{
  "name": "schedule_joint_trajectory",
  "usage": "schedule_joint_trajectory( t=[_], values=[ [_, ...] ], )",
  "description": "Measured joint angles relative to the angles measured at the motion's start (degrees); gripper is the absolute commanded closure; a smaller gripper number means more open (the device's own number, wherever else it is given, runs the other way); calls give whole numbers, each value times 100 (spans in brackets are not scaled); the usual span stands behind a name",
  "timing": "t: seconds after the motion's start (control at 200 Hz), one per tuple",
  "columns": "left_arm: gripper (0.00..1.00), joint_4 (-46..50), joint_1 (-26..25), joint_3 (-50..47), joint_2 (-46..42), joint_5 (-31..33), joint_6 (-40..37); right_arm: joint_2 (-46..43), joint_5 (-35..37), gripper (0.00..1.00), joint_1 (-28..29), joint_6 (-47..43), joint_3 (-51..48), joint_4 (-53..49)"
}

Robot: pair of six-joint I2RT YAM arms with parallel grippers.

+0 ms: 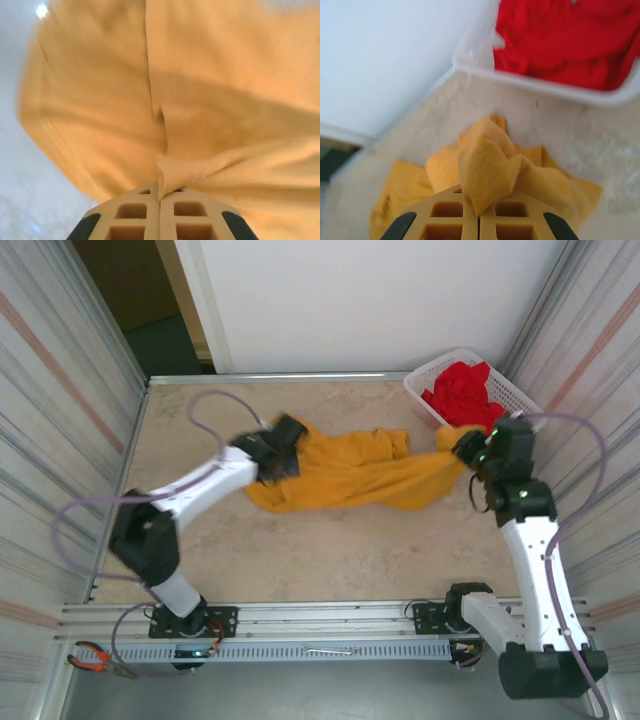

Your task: Fold the inside-out t-shirt

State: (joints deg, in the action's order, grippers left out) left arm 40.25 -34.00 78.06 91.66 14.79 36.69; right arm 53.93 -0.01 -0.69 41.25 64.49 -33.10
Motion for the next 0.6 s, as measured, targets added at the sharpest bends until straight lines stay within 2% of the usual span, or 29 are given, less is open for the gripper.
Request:
schedule_joint_trajectory(
  t=[0.145,0.215,0.381,0.601],
  values=[
    [100,-433,1875,1495,-1036,-1460,-505,575,-496,100,-813,-15,1759,186],
    [100,-675,2439,2098,-1333,-2170,-522,765,-745,100,-946,9,2415,293],
    [100,-1207,2868,2761,-1716,-3486,-367,916,-1078,100,-994,105,3226,472],
    [100,-1453,3143,2815,-1567,-4216,-35,986,-1397,100,-994,282,3432,498]
  ],
)
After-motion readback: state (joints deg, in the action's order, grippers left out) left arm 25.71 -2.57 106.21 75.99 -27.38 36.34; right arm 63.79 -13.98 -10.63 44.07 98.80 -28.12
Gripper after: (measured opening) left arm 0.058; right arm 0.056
